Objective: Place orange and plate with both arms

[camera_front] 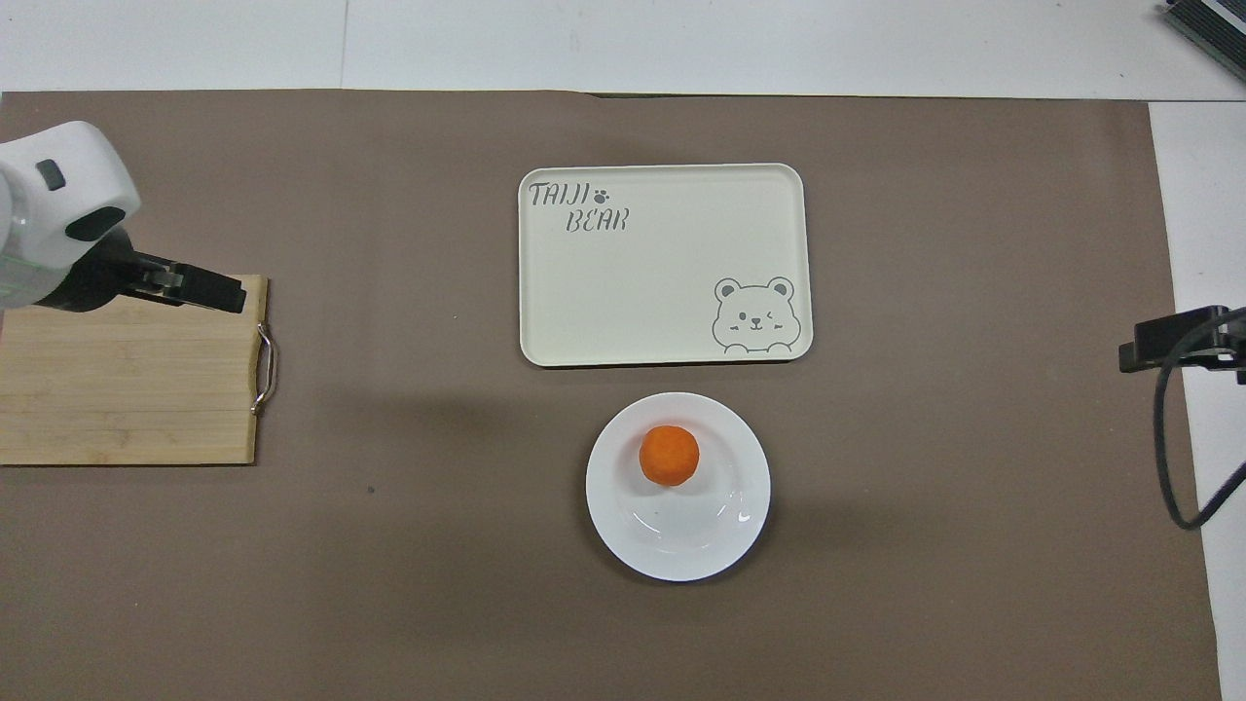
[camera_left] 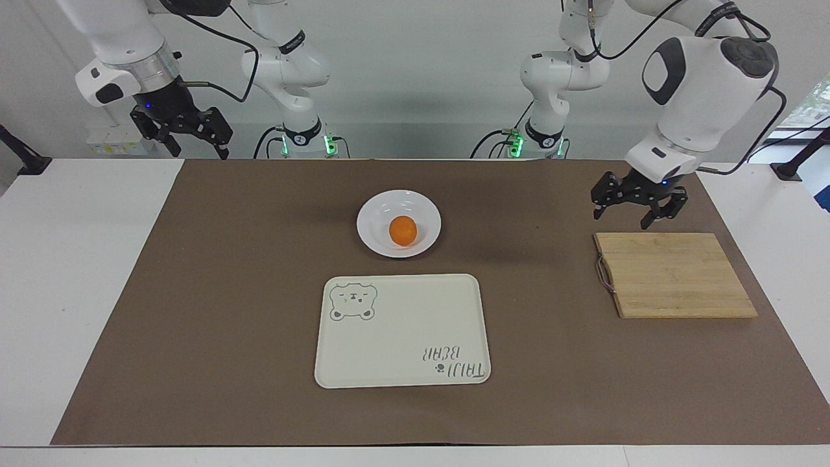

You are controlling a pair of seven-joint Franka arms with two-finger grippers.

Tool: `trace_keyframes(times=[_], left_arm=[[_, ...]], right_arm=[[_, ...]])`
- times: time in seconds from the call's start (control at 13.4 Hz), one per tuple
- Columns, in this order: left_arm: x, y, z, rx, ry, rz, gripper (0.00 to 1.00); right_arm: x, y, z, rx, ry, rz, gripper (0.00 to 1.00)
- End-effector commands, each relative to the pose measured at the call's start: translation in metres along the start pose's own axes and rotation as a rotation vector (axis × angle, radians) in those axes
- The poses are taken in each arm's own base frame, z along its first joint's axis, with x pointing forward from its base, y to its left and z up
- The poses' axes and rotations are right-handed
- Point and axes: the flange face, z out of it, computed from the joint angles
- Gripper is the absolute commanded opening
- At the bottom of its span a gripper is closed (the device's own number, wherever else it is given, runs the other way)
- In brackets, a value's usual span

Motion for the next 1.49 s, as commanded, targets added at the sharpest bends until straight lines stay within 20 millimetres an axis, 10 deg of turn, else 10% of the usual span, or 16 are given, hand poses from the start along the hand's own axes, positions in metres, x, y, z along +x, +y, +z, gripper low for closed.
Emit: trace_keyframes(times=[0.0,0.52,1.41], left_arm=[[-0.005,-0.023,-0.013,0.0,0.001,-0.069,1.0],[-0.012,-0.009,-0.064,0.067,-0.114,-0.22,1.0],[-0.011,0.005,-0.057,0.092,-0.063,-0.177,1.0]], right_arm=[[-0.004,0.001,-0.001,-0.005,0.001,-0.019,1.0],[-0.004,0.001,-0.001,-0.005,0.001,-0.017,1.0],[-0.001,-0.032,0.015,0.169,0.006,-0.037,1.0]])
